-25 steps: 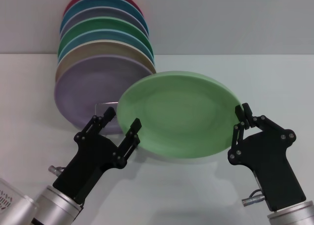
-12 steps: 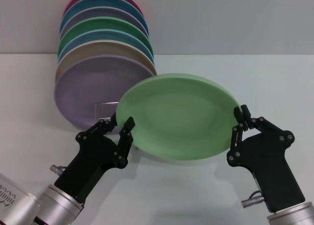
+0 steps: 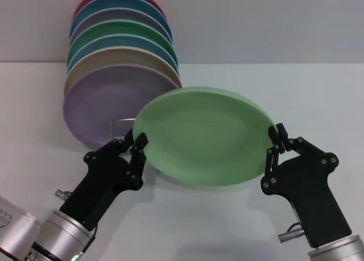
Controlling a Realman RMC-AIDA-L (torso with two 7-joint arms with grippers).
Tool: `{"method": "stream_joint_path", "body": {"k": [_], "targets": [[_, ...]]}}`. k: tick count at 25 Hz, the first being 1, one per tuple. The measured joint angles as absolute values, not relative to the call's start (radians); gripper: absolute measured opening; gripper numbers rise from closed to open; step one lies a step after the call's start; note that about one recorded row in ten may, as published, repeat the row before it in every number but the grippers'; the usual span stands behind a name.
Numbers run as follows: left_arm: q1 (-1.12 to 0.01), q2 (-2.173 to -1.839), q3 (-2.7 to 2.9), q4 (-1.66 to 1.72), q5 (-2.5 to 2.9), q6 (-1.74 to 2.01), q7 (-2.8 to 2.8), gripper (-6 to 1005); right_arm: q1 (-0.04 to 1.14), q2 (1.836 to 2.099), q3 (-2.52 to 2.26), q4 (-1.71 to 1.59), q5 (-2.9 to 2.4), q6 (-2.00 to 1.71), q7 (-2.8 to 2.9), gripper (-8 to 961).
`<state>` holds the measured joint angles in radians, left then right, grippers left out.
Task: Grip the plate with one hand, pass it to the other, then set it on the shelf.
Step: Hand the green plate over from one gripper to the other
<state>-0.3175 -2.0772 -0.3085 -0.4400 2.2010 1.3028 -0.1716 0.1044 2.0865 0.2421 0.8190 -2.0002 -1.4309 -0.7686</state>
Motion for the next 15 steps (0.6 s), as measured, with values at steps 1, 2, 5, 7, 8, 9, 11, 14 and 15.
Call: {"method": "stream_joint_path", "body": {"k": [1,2,5,7,8,9,11,14,15], "targets": [[-0.318,-2.077,-0.313,-0.44,2.201,1.3,-0.178,224,0.104,2.086,0.242,0.819,-2.0,-1.431,-0.769,107],[-0.318,-2.077,-0.313,-0.44,2.201,1.3,-0.178,202,0.104,2.086,0.242,0.819,-2.0,-1.431,-0.769,107],[-0.318,-2.077,-0.313,-0.439,2.202,1.299,-0.179,160,0.103,2.086,0.242,0.819,-2.0,-1.431,-0.77,110],[-0.317,-2.077,-0.312,-0.439,2.205,1.299,-0.179,161,0.103,2.086,0.242,0.819,-2.0,-1.431,-0.77,112],[-0.317,-2.077,-0.311,-0.44,2.206,1.299,-0.179,161,0.103,2.086,0.242,0.819,-2.0,-1.431,-0.77,112],[-0.317,-2.077,-0.309,-0.441,2.206,1.3,-0.179,161,0.103,2.086,0.242,0.819,-2.0,-1.431,-0.77,113],[-0.317,-2.077,-0.306,-0.445,2.207,1.304,-0.179,162,0.103,2.086,0.243,0.819,-2.0,-1.431,-0.77,115],[-0.314,-2.077,-0.305,-0.451,2.209,1.308,-0.18,163,0.104,2.086,0.245,0.819,-2.0,-1.431,-0.772,117],[-0.314,-2.077,-0.304,-0.451,2.21,1.309,-0.18,163,0.104,2.086,0.245,0.819,-2.0,-1.431,-0.773,118]]}}
